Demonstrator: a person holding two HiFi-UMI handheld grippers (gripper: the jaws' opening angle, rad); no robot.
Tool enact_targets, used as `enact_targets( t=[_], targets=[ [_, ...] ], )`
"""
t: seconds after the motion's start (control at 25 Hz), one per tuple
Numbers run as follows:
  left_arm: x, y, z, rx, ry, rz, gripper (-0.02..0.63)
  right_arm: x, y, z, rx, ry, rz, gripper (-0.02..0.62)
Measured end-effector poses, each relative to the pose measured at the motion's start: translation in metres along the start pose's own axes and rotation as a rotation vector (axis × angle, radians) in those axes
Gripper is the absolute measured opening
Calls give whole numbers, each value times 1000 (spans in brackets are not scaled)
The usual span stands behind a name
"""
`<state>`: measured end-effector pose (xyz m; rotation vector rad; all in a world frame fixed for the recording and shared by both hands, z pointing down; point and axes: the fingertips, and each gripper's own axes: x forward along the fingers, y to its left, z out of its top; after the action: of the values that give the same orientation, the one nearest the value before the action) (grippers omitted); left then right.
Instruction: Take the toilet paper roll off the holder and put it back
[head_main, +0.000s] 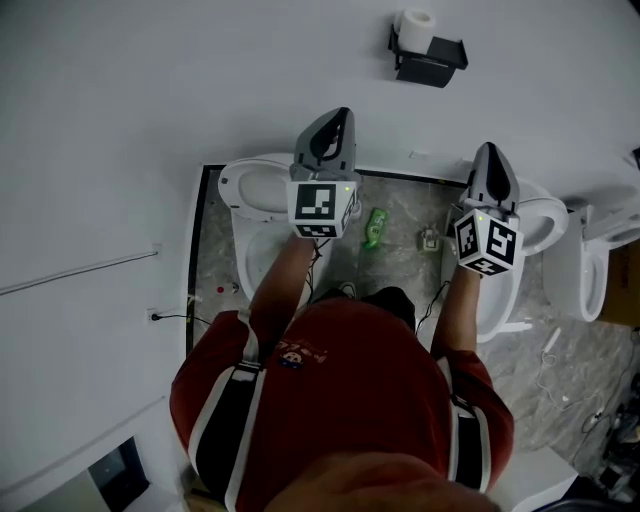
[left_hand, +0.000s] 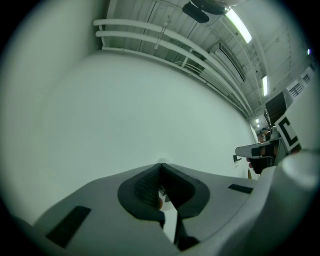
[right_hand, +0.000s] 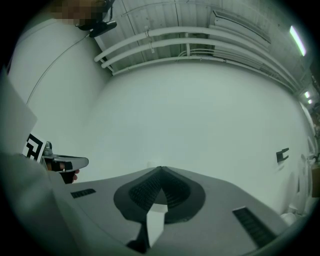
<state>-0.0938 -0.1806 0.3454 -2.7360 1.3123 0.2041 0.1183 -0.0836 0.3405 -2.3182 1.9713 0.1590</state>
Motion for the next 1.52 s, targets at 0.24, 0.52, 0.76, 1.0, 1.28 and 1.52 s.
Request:
enact_targets(
  t=[0.24, 0.52, 0.76, 1.0, 1.28, 1.52],
  targets=[
    [29, 1, -7, 8, 6, 14, 18, 29, -14, -8, 7, -1, 18, 8],
    [82, -16, -9, 24, 6, 47, 18, 75, -58, -12, 34, -12, 49, 8],
    [132, -36, -15, 36, 10, 84, 18, 115, -98, -19, 48, -10, 86, 8],
    [174, -52, -13, 66, 13, 136, 20, 153, -136, -23, 81, -15, 127, 8],
    [212, -63, -26, 87, 42, 179, 21, 190, -164, -41, 118, -2, 174, 8],
    [235, -65, -32, 66, 53, 205, 50, 215, -169, -45, 135, -4, 212, 8]
  ],
)
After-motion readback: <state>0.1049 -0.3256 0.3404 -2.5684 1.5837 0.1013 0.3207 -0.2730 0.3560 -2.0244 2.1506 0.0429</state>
